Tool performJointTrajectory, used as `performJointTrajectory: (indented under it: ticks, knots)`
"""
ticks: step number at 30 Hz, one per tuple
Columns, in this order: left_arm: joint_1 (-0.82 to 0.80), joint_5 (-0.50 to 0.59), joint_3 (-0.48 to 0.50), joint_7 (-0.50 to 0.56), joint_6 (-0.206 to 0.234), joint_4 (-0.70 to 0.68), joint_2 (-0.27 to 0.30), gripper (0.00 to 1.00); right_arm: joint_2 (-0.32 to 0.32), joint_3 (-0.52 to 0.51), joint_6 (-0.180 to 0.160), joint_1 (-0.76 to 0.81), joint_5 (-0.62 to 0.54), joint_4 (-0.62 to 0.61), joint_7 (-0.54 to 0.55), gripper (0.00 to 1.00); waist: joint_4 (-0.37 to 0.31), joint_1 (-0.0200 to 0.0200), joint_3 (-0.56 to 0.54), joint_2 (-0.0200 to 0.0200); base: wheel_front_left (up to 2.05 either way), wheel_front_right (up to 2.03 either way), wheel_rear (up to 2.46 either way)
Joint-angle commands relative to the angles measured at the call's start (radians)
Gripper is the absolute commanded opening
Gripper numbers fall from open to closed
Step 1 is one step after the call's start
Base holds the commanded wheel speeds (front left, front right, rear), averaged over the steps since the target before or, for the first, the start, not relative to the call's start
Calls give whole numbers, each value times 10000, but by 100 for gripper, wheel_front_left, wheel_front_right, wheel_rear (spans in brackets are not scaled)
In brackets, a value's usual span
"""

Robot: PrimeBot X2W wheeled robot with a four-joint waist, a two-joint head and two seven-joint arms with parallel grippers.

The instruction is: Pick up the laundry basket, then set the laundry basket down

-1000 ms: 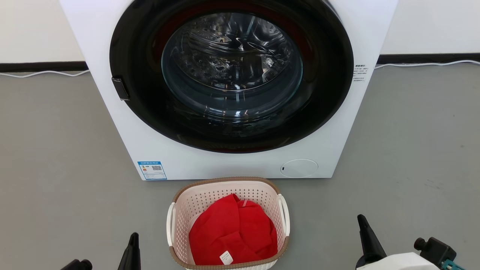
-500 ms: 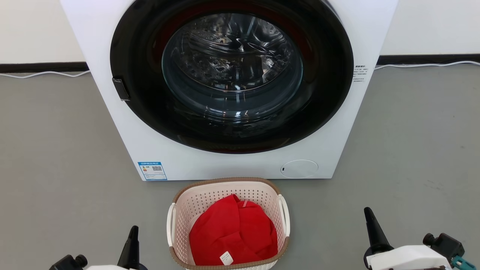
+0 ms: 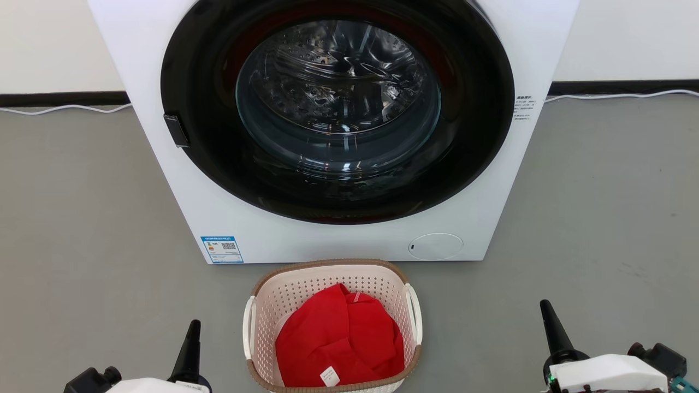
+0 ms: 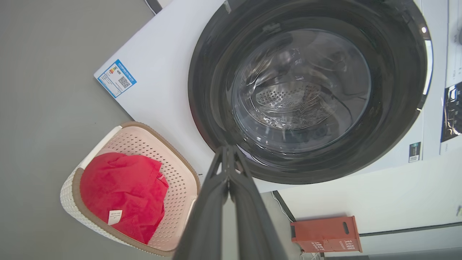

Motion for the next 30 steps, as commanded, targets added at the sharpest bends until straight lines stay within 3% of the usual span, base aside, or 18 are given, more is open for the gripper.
performJointTrajectory:
  ticks: [1,30]
  knots:
    - [-588,-336,260,60,-145,-168,94,0,-111,22,48,-586,330,-303,115,0,1,0,-3,0,0,0,0]
    - [-1344,-3543,697,921,-681,175,120,0,-100,-702,65,-849,3166,-539,959,0,8,0,-52,0,0,0,0]
